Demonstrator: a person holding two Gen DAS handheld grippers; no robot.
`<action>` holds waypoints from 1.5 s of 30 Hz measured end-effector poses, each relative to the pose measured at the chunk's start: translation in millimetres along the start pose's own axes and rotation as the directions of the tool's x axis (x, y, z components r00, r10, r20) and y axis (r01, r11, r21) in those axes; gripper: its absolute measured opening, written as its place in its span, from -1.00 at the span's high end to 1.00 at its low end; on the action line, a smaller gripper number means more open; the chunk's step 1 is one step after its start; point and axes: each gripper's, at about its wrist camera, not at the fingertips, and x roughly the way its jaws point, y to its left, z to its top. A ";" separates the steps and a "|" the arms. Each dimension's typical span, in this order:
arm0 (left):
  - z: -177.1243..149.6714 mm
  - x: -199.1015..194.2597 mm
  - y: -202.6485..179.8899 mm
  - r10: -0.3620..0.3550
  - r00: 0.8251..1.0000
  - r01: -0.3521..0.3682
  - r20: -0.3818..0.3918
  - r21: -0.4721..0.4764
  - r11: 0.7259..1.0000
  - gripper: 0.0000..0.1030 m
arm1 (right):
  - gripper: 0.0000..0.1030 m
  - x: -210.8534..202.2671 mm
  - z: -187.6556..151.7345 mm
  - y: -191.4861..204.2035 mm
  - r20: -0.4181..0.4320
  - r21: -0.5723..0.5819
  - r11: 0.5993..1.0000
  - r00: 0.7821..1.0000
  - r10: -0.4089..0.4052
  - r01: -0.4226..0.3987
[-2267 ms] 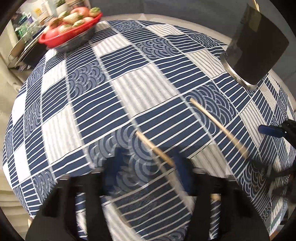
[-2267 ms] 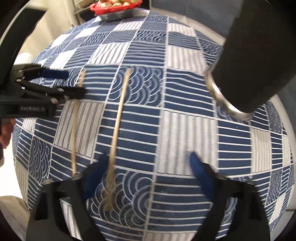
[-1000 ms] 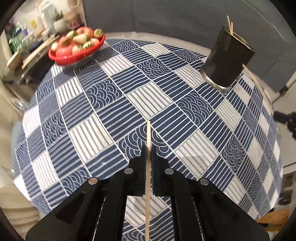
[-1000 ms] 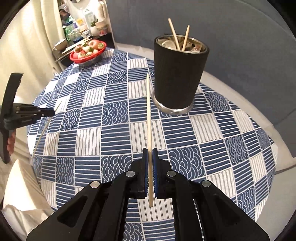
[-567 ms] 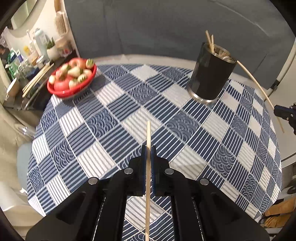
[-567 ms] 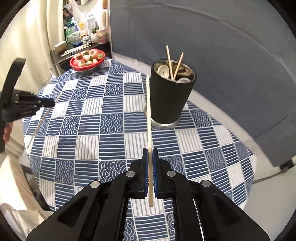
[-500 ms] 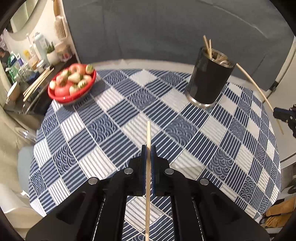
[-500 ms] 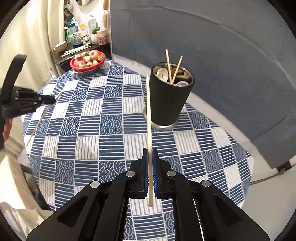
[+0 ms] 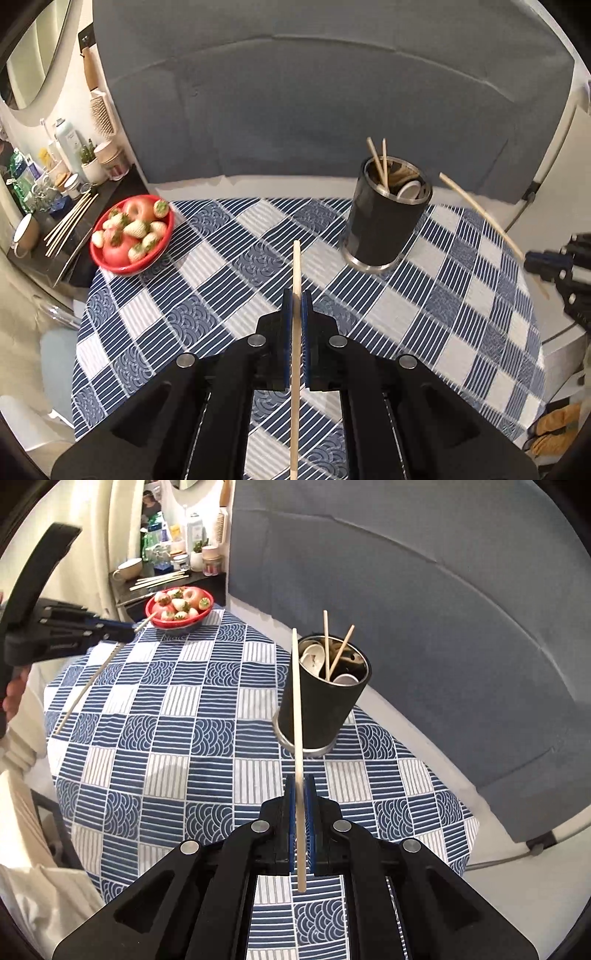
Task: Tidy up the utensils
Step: 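Carry the chopstick into the black cup with left tool while right tool holds its chopstick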
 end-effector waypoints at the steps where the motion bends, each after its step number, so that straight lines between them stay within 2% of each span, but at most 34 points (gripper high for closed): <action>1: 7.5 -0.3 -2.2 -0.007 1.000 0.008 0.009 -0.003 1.000 0.91 | 0.91 -0.4 1.9 -2.3 -0.003 -0.002 1.000 1.000 -0.007 0.007; 4: 26.8 0.7 -9.0 -0.023 0.999 0.023 0.028 0.011 1.000 0.91 | 0.91 0.4 7.9 -7.4 -0.013 -0.015 1.000 1.000 -0.005 0.005; 14: 88.4 10.4 -21.8 -0.076 0.995 0.071 0.068 0.075 0.995 0.91 | 0.91 4.6 31.1 -37.4 -0.059 -0.035 0.996 0.995 -0.084 0.082; 20: 123.0 20.8 -26.9 -0.131 0.986 0.124 0.102 0.072 0.990 0.91 | 0.93 6.0 48.4 -48.4 -0.086 -0.062 0.990 0.988 -0.132 0.127; 27: 158.6 30.5 -41.4 -0.224 0.966 0.212 0.132 0.098 0.972 0.91 | 0.97 12.9 73.7 -53.4 -0.117 -0.102 0.982 0.978 -0.171 0.159; 36: 180.1 43.7 -42.3 -0.286 0.948 0.271 0.142 0.115 0.956 0.91 | 0.96 32.2 80.9 -68.2 -0.153 -0.061 0.984 0.973 -0.173 0.166; 45: 177.2 56.1 -41.0 -0.319 0.941 0.305 0.117 0.124 0.944 0.91 | 0.96 68.0 44.2 -68.0 -0.232 0.054 0.992 0.968 -0.098 0.113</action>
